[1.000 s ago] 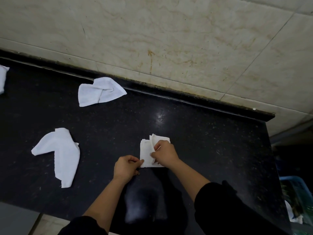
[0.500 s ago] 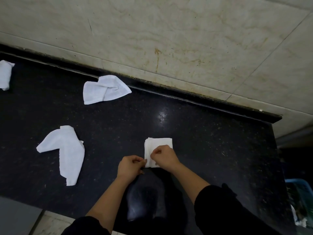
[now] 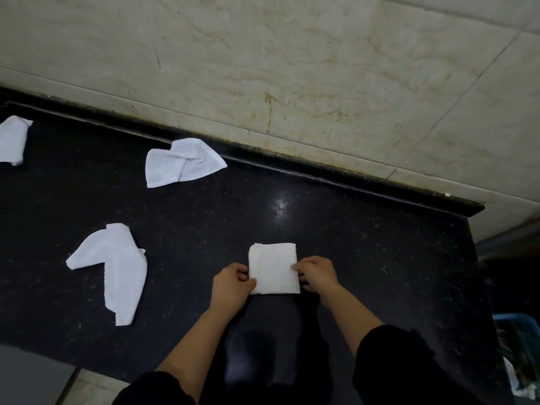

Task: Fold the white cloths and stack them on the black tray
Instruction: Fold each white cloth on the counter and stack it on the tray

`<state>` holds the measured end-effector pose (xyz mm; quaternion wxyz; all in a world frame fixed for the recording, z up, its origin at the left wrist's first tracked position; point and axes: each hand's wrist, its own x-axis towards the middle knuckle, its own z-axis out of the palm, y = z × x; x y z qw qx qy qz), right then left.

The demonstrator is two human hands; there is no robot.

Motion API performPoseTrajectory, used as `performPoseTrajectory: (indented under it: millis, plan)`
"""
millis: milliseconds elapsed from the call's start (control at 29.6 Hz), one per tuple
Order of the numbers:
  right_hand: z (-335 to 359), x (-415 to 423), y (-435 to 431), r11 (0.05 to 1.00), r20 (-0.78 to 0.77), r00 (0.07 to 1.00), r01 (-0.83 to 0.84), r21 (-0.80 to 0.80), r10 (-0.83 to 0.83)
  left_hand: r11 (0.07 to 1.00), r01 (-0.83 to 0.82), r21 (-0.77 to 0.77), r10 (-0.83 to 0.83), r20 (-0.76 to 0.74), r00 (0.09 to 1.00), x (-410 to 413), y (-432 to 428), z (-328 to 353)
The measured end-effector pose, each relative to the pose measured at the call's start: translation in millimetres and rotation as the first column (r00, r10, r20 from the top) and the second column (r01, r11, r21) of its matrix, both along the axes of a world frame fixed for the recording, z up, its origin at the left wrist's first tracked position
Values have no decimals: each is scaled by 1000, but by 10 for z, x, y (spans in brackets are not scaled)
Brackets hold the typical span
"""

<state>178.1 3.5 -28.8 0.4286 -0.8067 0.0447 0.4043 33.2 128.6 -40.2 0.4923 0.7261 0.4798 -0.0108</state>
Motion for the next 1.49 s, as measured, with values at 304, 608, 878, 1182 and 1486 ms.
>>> performPoseTrajectory:
  millis: [304,608,878,1182,1486]
  plan:
    - [183,-96,170,979,-116,992,65,196,-43,971,-96,-218,91,-36,995,8,75,-27]
    - [761,-74,214,932,-22,993,-99,348,113,506,-145,-850,423,98,901,248,-46,344]
    - [1187,211,-262,920,39,999,12,392,-30,564,32,-825,327,259,909,660,-218,698]
    - [1405,441,-1248,720,-109,906,393,572,-408,679,354,-644,-91,404,910,1355,-673,1308]
    - [2016,809,-2202,728,70,838,425,538,-541,611,595,-522,-329,517,791,1999,-1434,1978]
